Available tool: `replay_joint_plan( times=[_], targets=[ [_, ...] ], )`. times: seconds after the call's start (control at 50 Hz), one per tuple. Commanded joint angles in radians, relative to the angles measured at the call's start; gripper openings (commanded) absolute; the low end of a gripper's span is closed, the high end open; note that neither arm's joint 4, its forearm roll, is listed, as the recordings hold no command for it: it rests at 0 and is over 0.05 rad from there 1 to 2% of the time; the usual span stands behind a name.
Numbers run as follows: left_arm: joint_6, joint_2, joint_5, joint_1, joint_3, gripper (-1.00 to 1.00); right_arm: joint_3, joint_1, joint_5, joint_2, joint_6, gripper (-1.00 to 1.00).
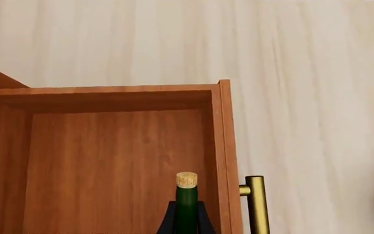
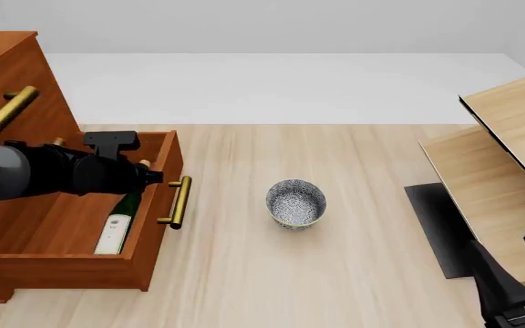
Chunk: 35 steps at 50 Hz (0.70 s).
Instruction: Put the wine bottle in the bottom drawer of the cabinet.
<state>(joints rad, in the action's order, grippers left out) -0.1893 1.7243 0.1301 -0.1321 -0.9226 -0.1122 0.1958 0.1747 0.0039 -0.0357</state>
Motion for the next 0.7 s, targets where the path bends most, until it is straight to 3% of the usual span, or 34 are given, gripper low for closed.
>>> replay_joint_plan(
  times=[0.02, 0.16, 0.18, 0.7],
  targets=[
    [0.021, 0.004, 0.005, -0.011, 0.026, -1.00, 0.001, 0.001, -0.004, 0.003, 0.000, 1.00],
    [0.027, 0.006, 0.005, -0.010, 0.023, -1.00, -0.001, 0.001, -0.005, 0.003, -0.002, 1.00],
    [0.021, 0.006, 0.006, -0.012, 0.023, 1.00, -0.002, 0.000, -0.005, 0.003, 0.000, 1.00],
    [0.039, -0.029, 0.030, -0.012, 0.002, 1.00, 0.000, 0.001, -0.006, 0.002, 0.002, 1.00]
  ],
)
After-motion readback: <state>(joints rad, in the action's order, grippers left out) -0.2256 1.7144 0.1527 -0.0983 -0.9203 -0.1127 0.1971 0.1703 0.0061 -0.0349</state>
